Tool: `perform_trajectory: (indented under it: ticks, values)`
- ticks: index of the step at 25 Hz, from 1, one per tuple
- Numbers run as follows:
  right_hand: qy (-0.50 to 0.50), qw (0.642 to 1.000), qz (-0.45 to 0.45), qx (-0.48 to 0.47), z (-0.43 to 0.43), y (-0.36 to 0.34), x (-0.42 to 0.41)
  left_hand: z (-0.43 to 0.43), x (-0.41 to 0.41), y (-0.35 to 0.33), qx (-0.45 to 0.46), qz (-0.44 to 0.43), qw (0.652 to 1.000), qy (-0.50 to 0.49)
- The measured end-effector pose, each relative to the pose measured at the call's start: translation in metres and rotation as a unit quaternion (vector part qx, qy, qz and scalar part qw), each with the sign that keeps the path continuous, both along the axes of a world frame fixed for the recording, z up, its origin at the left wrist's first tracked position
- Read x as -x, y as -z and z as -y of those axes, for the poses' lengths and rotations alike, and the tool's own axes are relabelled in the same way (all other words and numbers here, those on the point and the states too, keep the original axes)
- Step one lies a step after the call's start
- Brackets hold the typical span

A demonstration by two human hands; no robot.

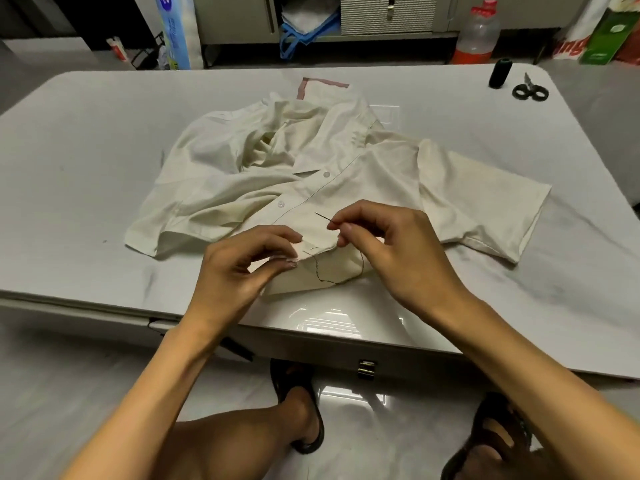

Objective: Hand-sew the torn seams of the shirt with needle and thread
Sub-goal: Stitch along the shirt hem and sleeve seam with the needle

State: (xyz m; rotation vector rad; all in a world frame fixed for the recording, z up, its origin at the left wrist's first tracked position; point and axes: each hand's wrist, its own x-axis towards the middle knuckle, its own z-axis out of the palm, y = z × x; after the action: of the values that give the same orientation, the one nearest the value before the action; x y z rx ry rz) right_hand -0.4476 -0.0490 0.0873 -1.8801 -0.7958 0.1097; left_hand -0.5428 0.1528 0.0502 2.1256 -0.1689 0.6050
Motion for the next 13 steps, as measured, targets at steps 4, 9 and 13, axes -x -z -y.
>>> perform_trajectory:
  ticks: [4, 9, 13]
  values:
    - [-0.043, 0.993, 0.109, 0.035, -0.005, 0.013, -0.006, 0.0, -0.002, -0.001, -0.02, -0.001, 1.0, 0.003]
    - [-0.07, 0.982, 0.16, 0.068, -0.002, 0.019, -0.009, -0.002, -0.001, 0.0, -0.017, -0.005, 1.0, 0.004]
    - [-0.077, 0.98, 0.169, 0.079, -0.002, 0.022, -0.01, -0.001, -0.002, 0.001, -0.017, -0.005, 1.0, 0.005]
